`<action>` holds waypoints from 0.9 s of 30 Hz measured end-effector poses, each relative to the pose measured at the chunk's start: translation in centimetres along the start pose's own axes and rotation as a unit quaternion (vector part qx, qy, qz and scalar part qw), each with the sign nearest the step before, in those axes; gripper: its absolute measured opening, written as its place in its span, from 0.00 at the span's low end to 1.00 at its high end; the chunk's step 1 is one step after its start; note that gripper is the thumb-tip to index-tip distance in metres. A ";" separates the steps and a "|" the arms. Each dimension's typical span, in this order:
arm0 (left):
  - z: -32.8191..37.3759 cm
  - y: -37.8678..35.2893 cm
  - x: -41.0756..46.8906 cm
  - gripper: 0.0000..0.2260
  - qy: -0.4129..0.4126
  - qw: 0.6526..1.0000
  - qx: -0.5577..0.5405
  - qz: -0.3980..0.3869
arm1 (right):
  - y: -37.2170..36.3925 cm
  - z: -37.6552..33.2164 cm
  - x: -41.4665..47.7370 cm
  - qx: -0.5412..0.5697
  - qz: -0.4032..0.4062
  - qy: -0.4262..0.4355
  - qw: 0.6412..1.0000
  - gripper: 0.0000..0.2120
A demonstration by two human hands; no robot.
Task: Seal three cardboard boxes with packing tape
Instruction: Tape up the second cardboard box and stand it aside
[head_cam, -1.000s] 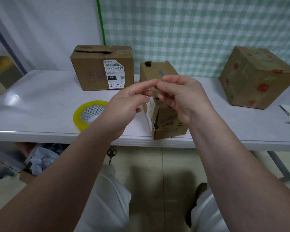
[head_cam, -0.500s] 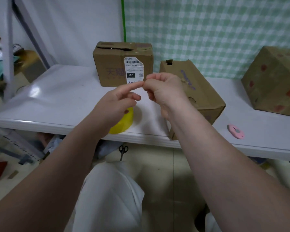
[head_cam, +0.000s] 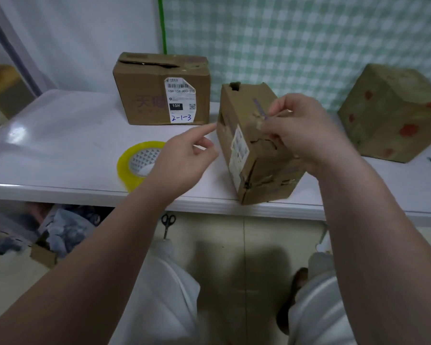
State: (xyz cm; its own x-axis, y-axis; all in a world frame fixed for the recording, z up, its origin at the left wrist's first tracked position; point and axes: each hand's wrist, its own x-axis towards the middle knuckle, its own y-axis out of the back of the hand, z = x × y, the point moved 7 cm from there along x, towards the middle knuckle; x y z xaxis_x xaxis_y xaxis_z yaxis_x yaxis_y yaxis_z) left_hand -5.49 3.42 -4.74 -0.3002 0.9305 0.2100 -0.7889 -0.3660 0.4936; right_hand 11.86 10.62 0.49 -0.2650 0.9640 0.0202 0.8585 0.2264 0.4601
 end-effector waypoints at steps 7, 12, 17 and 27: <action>4.6 -3.9 0.0 0.24 -0.129 0.987 0.082 -0.041 | 2.0 1.4 -0.3 -0.167 -0.066 -0.045 0.983 0.08; 5.0 -5.4 -0.1 0.20 -0.155 0.975 0.151 -0.047 | 1.3 1.2 0.1 -0.236 -0.095 -0.040 0.966 0.07; 4.5 -5.6 0.0 0.18 -0.165 0.970 0.174 -0.037 | 1.3 0.8 0.5 -0.288 -0.092 -0.050 0.952 0.03; 4.9 -5.5 0.0 0.17 -0.175 0.967 0.179 -0.038 | 2.5 2.1 0.3 -0.170 -0.071 -0.090 0.979 0.08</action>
State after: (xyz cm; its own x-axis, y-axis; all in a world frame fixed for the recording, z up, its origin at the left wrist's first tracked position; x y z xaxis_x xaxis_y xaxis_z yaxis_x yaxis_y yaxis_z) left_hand 1.49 5.33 -3.31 0.0010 0.9149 0.4036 -0.5464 -0.3376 0.7665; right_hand 14.85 11.80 -0.23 -0.2633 0.9422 -0.2074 0.6156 0.3296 0.7158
